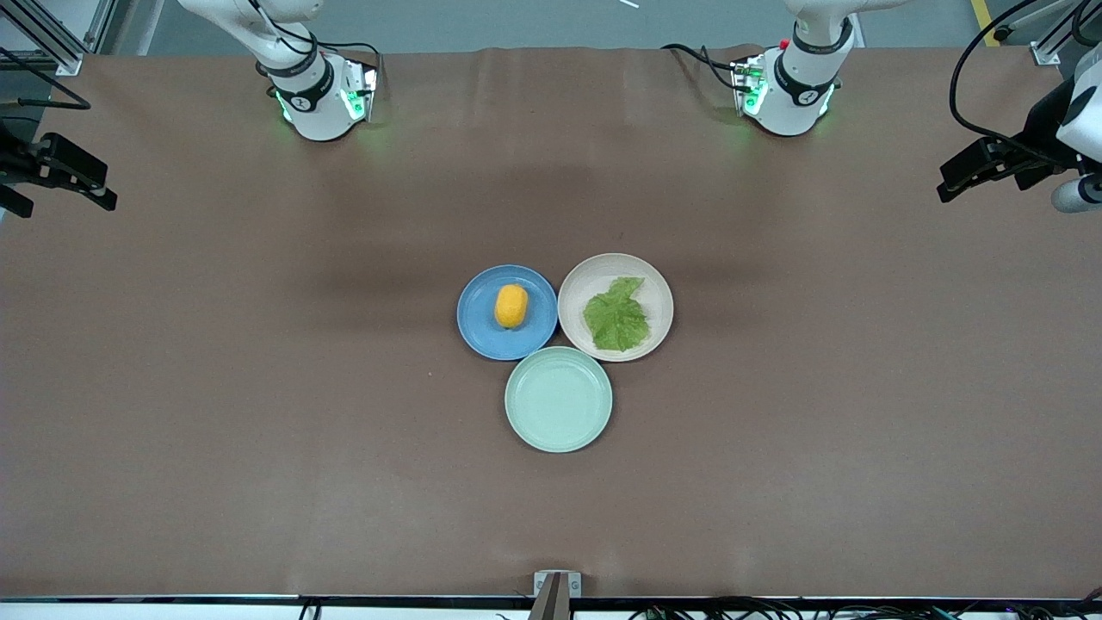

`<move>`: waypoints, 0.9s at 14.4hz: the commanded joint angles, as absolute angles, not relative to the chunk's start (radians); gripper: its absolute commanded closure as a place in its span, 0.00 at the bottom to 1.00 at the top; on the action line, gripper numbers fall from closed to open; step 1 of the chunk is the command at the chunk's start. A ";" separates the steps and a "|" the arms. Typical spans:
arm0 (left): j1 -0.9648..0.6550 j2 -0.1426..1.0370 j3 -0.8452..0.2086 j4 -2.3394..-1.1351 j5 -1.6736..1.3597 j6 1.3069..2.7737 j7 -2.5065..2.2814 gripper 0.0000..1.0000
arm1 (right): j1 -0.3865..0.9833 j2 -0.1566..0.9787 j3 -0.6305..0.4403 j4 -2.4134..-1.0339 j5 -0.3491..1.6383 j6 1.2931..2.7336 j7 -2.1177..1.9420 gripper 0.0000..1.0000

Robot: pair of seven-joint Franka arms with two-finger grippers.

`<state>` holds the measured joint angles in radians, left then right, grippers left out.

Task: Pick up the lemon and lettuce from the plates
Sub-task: 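Move the right gripper toward the lemon while the left gripper approaches the lettuce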

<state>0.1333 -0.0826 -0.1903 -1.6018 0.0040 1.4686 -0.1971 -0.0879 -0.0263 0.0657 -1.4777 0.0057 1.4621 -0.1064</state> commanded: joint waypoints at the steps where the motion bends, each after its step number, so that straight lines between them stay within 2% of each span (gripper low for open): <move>1: 0.133 -0.075 -0.192 -1.575 0.008 1.450 -0.179 0.00 | -0.100 -0.044 0.074 -1.489 0.011 1.463 -0.118 0.00; 6: 0.124 -0.054 -0.199 -1.574 0.008 1.450 -0.181 0.00 | -0.084 -0.041 0.080 -1.489 0.006 1.459 -0.110 0.00; 8: 0.115 0.012 -0.206 -1.516 0.006 1.450 -0.183 0.00 | -0.037 -0.038 0.084 -1.496 0.009 1.433 -0.092 0.00; 11: 0.088 0.099 -0.288 -1.505 0.006 1.465 -0.230 0.00 | 0.154 -0.011 0.086 -1.502 0.008 1.387 0.192 0.00; 13: 0.028 0.147 -0.316 -1.526 0.008 1.538 -0.413 0.00 | 0.274 0.044 0.086 -1.503 0.011 1.399 0.311 0.00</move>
<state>0.0811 0.0821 -0.2898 -1.5514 0.0035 1.5028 -0.2787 0.1737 -0.0029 0.0934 -1.4950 0.0149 1.3911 0.1988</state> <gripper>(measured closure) 0.000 0.000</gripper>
